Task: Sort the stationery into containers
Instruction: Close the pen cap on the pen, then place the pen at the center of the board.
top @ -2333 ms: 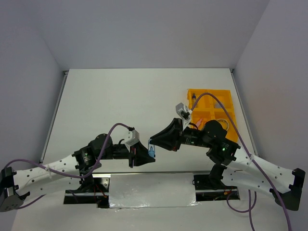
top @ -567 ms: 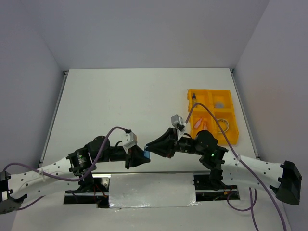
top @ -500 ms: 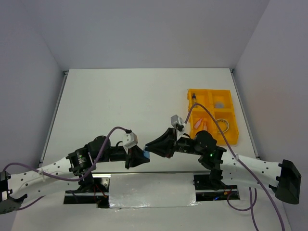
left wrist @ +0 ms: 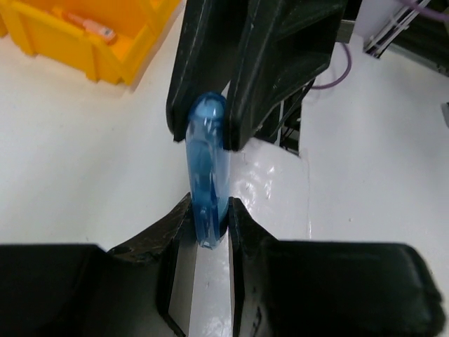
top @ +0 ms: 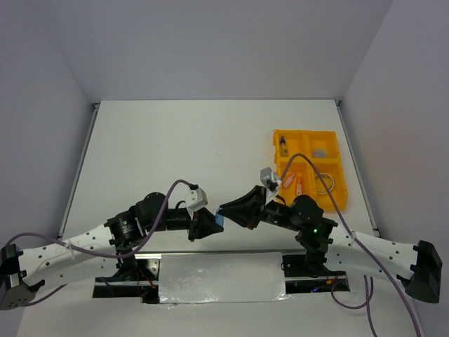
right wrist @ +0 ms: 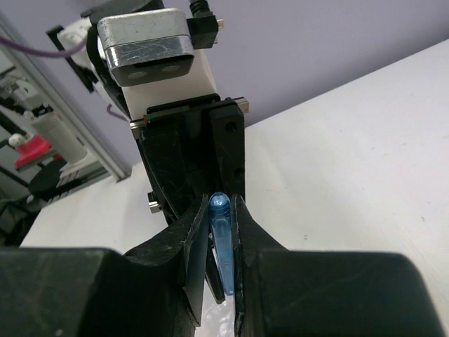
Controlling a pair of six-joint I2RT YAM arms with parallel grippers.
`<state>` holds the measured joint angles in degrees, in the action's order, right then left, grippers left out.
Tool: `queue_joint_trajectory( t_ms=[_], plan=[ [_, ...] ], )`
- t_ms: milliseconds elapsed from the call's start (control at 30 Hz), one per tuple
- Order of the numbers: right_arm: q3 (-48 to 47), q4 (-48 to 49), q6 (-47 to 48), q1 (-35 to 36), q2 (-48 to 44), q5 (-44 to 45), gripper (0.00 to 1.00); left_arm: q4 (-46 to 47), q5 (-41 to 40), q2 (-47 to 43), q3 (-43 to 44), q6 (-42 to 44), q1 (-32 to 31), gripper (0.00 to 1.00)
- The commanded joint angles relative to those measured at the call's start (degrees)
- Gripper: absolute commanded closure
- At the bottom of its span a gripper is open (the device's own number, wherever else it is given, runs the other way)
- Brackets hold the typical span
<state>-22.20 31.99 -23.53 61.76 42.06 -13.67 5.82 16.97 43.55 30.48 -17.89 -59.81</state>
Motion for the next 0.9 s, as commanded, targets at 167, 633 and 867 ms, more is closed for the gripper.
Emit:
queue_joint_trajectory(
  t_ms=[167,633,867],
  plan=[
    [3.21,-14.14,-1.43,1.61,-9.1,4.87,1.0,16.86,-3.08,1.44,3.62,-1.88,1.54,1.0],
    [1.98,-20.38,-4.42,1.26,-13.06,18.85,1.0,14.66,-6.68,6.11,5.99,-4.43,1.63,0.38],
    [-0.3,-28.46,-5.04,0.91,-15.08,29.83,1.0,10.27,-13.71,7.25,6.7,-5.66,1.63,0.35]
  ],
)
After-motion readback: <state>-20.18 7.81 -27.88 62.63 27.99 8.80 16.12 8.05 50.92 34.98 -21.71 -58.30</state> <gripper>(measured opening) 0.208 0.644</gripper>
